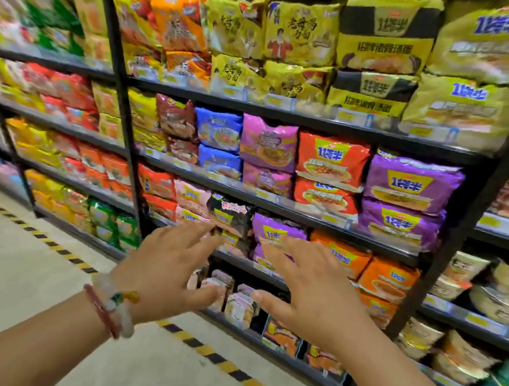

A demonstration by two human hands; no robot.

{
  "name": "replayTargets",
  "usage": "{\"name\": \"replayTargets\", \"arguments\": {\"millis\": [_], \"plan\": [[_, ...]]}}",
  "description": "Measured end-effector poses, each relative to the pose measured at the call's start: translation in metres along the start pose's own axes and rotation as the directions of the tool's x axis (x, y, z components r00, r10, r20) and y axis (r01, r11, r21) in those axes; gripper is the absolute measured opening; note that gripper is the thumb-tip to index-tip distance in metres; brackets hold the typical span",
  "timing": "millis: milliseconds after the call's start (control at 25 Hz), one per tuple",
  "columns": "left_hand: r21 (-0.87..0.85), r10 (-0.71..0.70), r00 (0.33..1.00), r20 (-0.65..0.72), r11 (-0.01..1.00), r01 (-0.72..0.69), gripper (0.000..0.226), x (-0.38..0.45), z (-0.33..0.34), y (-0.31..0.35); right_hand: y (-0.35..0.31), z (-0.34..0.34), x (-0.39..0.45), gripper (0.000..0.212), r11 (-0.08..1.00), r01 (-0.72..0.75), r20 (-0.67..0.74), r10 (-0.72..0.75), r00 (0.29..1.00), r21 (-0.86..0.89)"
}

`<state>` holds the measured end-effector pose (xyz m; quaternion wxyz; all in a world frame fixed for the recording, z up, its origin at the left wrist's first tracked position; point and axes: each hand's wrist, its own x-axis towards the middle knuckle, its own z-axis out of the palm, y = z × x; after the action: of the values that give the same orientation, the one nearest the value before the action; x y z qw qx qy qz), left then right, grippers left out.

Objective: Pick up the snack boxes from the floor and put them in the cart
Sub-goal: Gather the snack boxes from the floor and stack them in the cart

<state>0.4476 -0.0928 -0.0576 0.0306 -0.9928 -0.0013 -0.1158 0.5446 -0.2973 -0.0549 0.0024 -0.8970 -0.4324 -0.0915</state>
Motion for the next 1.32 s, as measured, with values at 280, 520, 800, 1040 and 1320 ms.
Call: {"name": "replayTargets", "arguments": {"millis": [280, 520, 800, 1040, 1320], "plan": [[0.171, -0.325, 0.944, -0.055, 0.928, 0.33, 0.068, -0.004, 0.016, -0.064, 0.001, 0.033, 0.117, 0.065, 0.966, 0.241, 0.023, -0.244, 0.97, 0.091], [0.229, -0.541, 0.831, -0.129, 0.799, 0.556, 0.07, -0.051, 0.023, -0.099, -0.053, 0.037, 0.184, 0.089, 0.854, 0.505, 0.038, -0.513, 0.857, 0.125], [0.243, -0.692, 0.7, -0.175, 0.659, 0.712, 0.076, -0.111, 0.022, -0.161, -0.14, 0.043, 0.243, 0.086, 0.661, 0.726, -0.037, -0.734, 0.678, 0.192], [0.217, -0.729, 0.66, -0.179, 0.626, 0.75, 0.086, -0.169, 0.022, -0.256, -0.241, 0.048, 0.3, 0.076, 0.586, 0.791, -0.049, -0.798, 0.601, 0.174], [0.264, -0.742, 0.629, -0.23, 0.575, 0.774, 0.08, -0.247, 0.004, -0.38, -0.379, 0.051, 0.369, 0.074, 0.532, 0.833, -0.111, -0.828, 0.55, 0.153]]}}
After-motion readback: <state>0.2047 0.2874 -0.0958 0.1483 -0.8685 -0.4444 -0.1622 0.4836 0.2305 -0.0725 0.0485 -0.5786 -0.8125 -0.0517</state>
